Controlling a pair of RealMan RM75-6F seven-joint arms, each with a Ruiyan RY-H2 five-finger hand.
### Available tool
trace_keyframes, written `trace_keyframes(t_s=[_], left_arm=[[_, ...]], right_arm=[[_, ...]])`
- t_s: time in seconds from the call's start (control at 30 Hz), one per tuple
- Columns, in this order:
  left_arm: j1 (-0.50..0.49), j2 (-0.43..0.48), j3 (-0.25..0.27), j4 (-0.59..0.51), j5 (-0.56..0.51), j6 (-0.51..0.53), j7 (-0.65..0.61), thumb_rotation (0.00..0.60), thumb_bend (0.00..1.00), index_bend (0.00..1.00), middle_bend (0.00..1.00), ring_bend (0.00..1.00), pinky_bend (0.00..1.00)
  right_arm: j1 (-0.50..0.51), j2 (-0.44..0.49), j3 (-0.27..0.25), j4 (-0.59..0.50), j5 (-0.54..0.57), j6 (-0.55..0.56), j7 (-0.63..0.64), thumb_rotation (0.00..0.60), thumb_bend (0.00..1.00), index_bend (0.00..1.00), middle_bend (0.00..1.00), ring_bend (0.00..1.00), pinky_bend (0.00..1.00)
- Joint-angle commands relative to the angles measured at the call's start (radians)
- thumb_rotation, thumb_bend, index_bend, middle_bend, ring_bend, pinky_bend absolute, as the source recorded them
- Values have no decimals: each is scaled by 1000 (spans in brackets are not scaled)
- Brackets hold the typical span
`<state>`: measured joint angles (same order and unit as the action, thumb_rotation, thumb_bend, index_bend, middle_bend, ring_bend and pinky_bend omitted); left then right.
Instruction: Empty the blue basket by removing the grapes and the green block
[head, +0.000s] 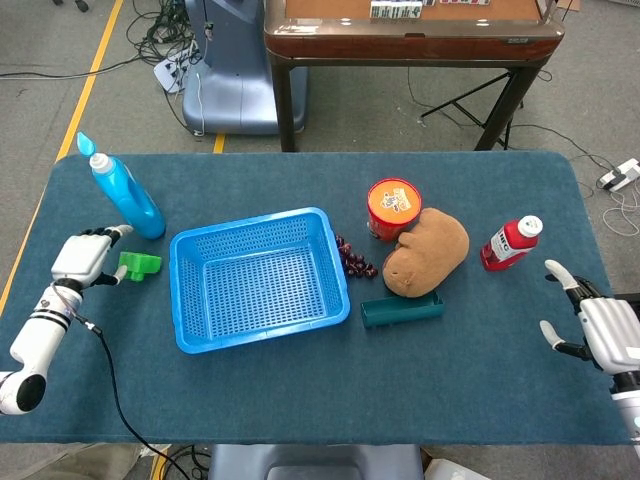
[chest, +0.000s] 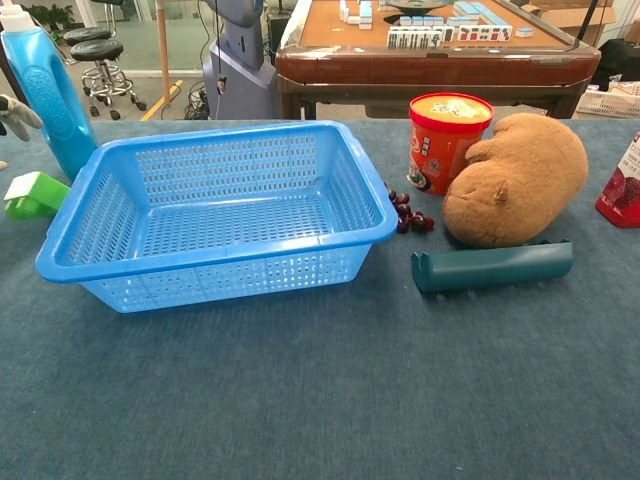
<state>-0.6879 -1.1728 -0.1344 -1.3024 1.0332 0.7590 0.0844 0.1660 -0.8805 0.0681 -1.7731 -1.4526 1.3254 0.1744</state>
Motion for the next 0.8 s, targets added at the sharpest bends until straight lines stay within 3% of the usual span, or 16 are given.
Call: trace_keyframes(t_s=[0.03,0.4,0.6,0.8], left_arm=[[17,35,-5,-59,-10,27,8,600,378,77,135,123,182],[147,91,-11,-283,-14,301,58,600,356,72,116,112,182],[270,61,22,-370,89,555,97,600,352,100,116,112,182],[356,46,62,-425,185,688,113,600,344,111,116,112,182]], right_arm=[[-1,-1,0,1,1,1,2,600,320,77,229,206,466],[-15,-6,-20,15,-10,-2,1,600,320,125,239,220,466],[-19,-23,-35,42,-44,1,30,600,323,220,288,222,466],[-24,-56,-37,70,-85,36,35,600,325,240,292,222,466]])
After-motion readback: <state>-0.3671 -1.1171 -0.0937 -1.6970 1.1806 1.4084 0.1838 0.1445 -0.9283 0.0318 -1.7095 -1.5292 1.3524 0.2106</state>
